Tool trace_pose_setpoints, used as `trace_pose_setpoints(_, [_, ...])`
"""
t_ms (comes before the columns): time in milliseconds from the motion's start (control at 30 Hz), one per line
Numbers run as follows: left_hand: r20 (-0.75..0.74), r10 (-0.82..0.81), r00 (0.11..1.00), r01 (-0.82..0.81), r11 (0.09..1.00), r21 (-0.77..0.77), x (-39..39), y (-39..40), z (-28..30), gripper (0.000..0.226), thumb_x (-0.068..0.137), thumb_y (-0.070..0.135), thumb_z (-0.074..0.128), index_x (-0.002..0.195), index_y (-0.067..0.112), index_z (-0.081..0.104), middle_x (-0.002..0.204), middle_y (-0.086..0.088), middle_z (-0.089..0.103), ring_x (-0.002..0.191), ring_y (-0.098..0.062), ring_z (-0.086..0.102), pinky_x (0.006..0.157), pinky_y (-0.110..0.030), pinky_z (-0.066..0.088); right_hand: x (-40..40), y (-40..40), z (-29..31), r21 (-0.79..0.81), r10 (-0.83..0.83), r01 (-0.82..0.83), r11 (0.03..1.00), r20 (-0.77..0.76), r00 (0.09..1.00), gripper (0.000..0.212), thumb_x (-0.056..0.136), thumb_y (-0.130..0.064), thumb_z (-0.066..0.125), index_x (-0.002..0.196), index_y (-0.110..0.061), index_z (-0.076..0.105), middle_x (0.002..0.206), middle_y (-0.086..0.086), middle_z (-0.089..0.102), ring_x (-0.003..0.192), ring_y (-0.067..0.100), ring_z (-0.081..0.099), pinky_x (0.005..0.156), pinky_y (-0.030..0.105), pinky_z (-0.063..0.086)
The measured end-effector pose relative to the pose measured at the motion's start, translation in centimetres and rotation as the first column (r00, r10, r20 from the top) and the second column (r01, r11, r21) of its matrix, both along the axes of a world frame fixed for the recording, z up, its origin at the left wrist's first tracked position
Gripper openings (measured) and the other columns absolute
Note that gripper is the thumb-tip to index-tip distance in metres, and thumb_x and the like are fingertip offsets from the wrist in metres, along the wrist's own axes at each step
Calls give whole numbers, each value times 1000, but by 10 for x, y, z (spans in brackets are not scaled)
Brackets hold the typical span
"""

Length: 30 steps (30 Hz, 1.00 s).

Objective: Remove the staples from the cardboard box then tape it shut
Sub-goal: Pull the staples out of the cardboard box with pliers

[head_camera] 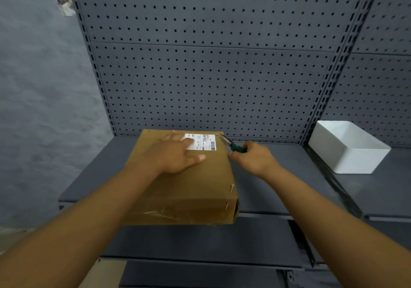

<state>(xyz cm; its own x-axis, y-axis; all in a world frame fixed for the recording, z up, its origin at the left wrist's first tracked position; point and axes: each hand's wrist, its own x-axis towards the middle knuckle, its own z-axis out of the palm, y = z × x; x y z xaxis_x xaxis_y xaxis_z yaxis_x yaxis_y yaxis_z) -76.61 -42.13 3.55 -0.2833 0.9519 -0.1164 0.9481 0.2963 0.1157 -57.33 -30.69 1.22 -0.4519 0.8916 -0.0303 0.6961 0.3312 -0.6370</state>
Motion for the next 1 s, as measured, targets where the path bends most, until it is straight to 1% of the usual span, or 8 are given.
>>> trace_pose_setpoints(100, [123,-28,992,34,998,-47,10,10,-2,83,83,75,37,152,34,15,161,3,3,148,-21,-2,119,-45,9,12,12,0,28,-44,42,999,57,997,31,87,-45,56,76,-18,47,69,0,50,60,15,46,52,27,35])
trace_pose_setpoints(167, [152,-17,988,28,997,-67,9,13,-3,85,81,76,41,151,36,16,161,3,4,148,-22,-1,119,-46,10,18,15,-1,55,-55,47,997,146,988,30,87,-42,56,73,-18,45,68,0,47,58,17,45,51,28,34])
trace_pose_setpoints(267, [181,-25,983,39,996,-75,6,12,-4,86,79,75,46,151,37,16,161,5,3,148,-20,-2,119,-45,9,21,14,1,132,-64,27,991,283,957,24,86,-40,57,85,-16,53,77,1,52,66,20,50,53,27,36])
trace_pose_setpoints(433, [203,-36,979,54,995,-84,5,12,-4,86,79,73,48,151,38,15,161,7,1,148,-17,-4,119,-44,7,16,12,6,297,-75,-58,953,417,906,29,86,-43,57,101,-18,57,93,3,52,81,23,52,63,29,41])
trace_pose_setpoints(567, [227,-58,972,80,992,-92,6,9,0,84,80,70,53,150,38,20,160,10,5,148,-13,-2,119,-40,8,12,14,8,379,-99,-109,919,489,867,34,88,-41,57,112,-17,58,114,6,54,104,26,54,69,33,42])
trace_pose_setpoints(800, [234,-76,969,99,991,-89,10,5,4,81,82,66,54,150,37,21,160,10,6,147,-13,-1,119,-38,7,15,17,9,490,-133,-207,847,572,809,30,88,-34,59,114,-17,58,113,4,56,107,25,53,77,32,42])
trace_pose_setpoints(933, [230,-74,970,98,990,-98,9,5,3,82,81,68,53,150,38,19,160,10,5,148,-14,-2,119,-38,8,13,17,8,517,-147,-238,822,597,788,27,90,-30,59,113,-17,60,113,4,56,107,25,53,77,32,39])
trace_pose_setpoints(1000, [229,-68,971,94,990,-104,9,6,2,83,81,69,53,150,39,18,160,11,4,148,-14,-2,119,-39,8,11,16,8,539,-170,-261,801,622,764,24,90,-24,59,113,-17,60,112,5,56,105,25,53,77,31,38])
